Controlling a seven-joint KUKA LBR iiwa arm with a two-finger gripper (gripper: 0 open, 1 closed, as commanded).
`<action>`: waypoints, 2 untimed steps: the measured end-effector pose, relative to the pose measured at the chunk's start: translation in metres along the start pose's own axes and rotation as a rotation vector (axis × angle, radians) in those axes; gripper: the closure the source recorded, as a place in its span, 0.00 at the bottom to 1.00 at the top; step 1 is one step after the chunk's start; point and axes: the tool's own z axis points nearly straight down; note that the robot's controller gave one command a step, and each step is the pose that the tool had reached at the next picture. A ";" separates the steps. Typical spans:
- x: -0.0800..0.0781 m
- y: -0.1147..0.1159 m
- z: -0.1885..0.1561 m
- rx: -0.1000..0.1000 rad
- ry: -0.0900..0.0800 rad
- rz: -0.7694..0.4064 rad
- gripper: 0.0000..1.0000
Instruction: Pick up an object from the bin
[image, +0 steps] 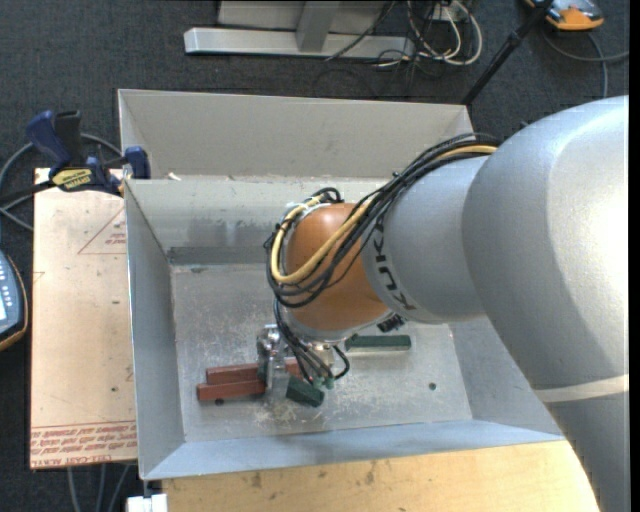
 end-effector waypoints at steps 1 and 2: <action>0.000 0.000 -0.002 0.000 0.001 0.000 1.00; 0.014 0.037 -0.110 -0.001 -0.001 -0.022 1.00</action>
Offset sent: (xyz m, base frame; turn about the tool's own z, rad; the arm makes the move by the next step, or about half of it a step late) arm 0.0000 0.0000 0.0000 0.0000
